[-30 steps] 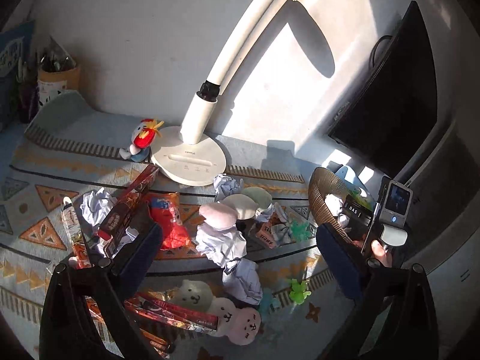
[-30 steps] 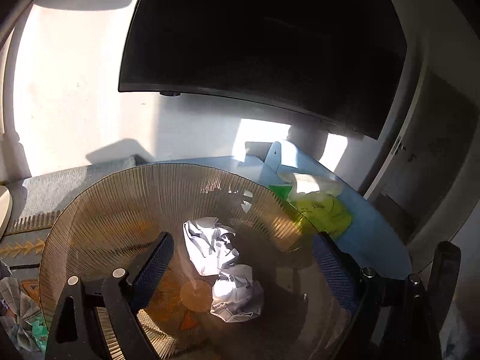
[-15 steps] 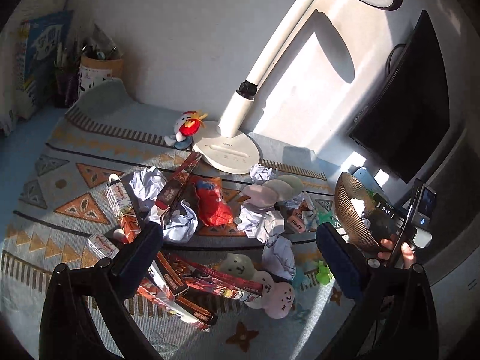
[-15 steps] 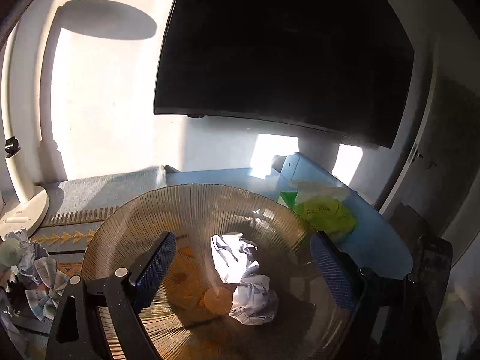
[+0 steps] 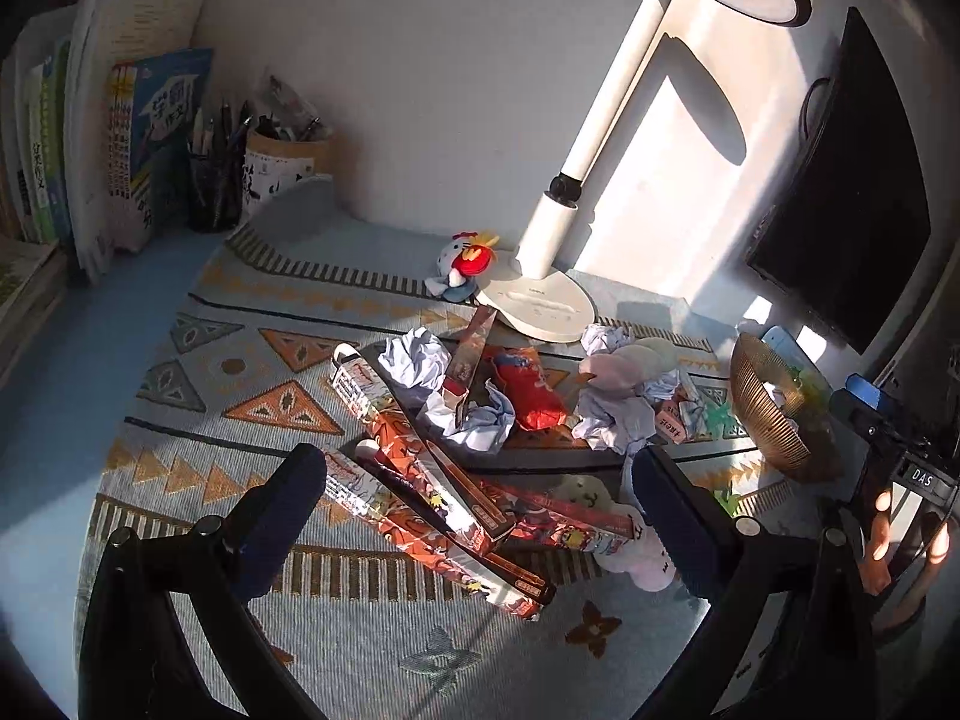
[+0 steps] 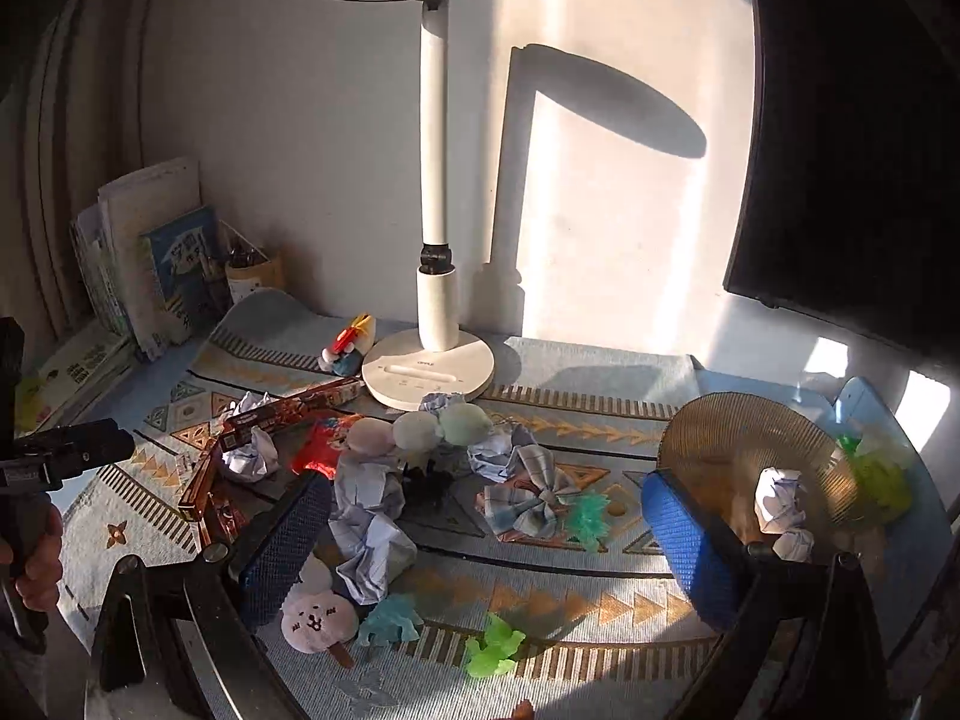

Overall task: Organize objects
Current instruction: 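Move the right gripper back to the rug toward the red snack boxes, then grasp a long red snack box with the right gripper and lift it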

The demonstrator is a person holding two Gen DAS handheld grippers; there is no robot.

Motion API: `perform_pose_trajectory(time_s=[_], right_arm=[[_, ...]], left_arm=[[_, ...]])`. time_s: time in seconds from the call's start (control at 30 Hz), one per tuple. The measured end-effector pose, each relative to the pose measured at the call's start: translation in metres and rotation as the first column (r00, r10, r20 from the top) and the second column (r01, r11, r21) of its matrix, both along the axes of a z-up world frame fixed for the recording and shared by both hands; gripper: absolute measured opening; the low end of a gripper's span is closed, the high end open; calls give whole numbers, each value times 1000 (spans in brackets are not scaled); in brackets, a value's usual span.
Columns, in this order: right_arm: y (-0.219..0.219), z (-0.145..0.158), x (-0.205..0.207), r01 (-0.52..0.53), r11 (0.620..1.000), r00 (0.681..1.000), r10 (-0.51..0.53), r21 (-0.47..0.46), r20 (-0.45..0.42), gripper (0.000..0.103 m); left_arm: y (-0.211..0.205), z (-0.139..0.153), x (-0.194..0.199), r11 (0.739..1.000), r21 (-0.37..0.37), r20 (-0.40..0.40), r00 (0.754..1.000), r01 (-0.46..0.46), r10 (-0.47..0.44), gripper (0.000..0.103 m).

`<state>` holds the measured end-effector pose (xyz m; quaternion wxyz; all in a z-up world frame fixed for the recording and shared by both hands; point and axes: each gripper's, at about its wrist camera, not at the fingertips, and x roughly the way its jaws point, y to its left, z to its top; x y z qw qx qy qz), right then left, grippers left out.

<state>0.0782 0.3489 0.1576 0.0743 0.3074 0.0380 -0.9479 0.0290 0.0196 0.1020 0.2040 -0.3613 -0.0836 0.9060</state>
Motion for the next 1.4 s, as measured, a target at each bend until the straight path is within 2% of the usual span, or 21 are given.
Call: perform_pose_trajectory(time_s=[0.1, 0.17, 0.2, 0.3, 0.37, 0.43, 0.5, 0.6, 0.67, 0.7, 0.77, 0.9, 0.93, 1.0, 1.03, 1.13, 1.17, 1.23, 1.3, 1.37, 1.4], right_arm=[[-18, -23, -6, -45, 999, 997, 47, -19, 67, 100], [-29, -37, -11, -72, 997, 990, 75, -32, 116, 84], [-34, -43, -15, -103, 993, 983, 109, -53, 145, 80], [-52, -56, -24, -181, 978, 959, 199, -103, 202, 74], [-69, -59, -29, -239, 966, 942, 254, -93, 220, 66], [-87, -58, -33, -293, 952, 922, 306, -89, 236, 62], [-105, -55, -41, -342, 931, 899, 363, -126, 243, 61], [-133, -55, -64, -360, 916, 872, 398, -180, 284, 59], [-155, -60, -81, -366, 904, 848, 421, -219, 321, 51], [-166, -64, -89, -374, 900, 834, 432, -225, 342, 50], [-189, -74, -102, -378, 901, 814, 433, -211, 387, 48], [-221, -99, -116, -385, 913, 799, 402, -133, 448, 48], [-222, -99, -116, -383, 917, 810, 391, -109, 437, 48], [-224, -93, -112, -409, 910, 823, 398, -62, 405, 27], [-222, -92, -113, -422, 904, 812, 411, -70, 415, 10], [-213, -92, -115, -417, 907, 808, 399, -56, 433, 8], [-209, -91, -115, -420, 904, 802, 413, -84, 431, 8], [-204, -91, -118, -422, 886, 766, 462, -193, 448, 8], [-205, -91, -119, -413, 879, 747, 477, -240, 463, 15], [-213, -94, -117, -425, 881, 743, 470, -207, 477, 27], [-216, -96, -116, -429, 882, 745, 466, -194, 476, 27]], left_arm=[[11, -10, -3, 996, -92, 9, 1000, 9, -9, 102], [11, -22, -5, 994, -108, 41, 999, -5, 10, 102], [9, -27, -6, 994, -108, 54, 998, -19, 25, 102], [0, -39, -17, 996, -59, 109, 991, -70, 77, 101], [-7, -41, -28, 994, -26, 144, 983, -108, 111, 100], [-17, -43, -33, 989, -19, 164, 976, -144, 146, 99], [-31, -49, -31, 985, -2, 193, 966, -173, 170, 99], [-49, -64, -24, 974, 24, 241, 946, -227, 215, 99], [-60, -70, -17, 966, 44, 257, 937, -255, 236, 99], [-65, -72, -12, 963, 55, 264, 934, -265, 242, 99], [-71, -75, -6, 961, 69, 277, 931, -268, 240, 99], [-67, -74, 2, 967, 68, 267, 939, -245, 219, 99], [-65, -74, 3, 969, 62, 261, 941, -238, 214, 99], [-58, -75, 3, 973, 47, 254, 945, -227, 208, 99], [-53, -76, 2, 975, 41, 256, 946, -216, 199, 99], [-40, -77, -1, 979, 54, 258, 950, -198, 178, 99], [-36, -77, -2, 979, 57, 258, 950, -197, 176, 99], [-31, -76, -1, 978, 42, 252, 949, -204, 187, 99], [-31, -77, 2, 978, 21, 251, 948, -206, 194, 99], [-34, -77, 6, 978, 14, 255, 946, -208, 198, 99], [-37, -77, 7, 977, 16, 256, 945, -212, 201, 99]])
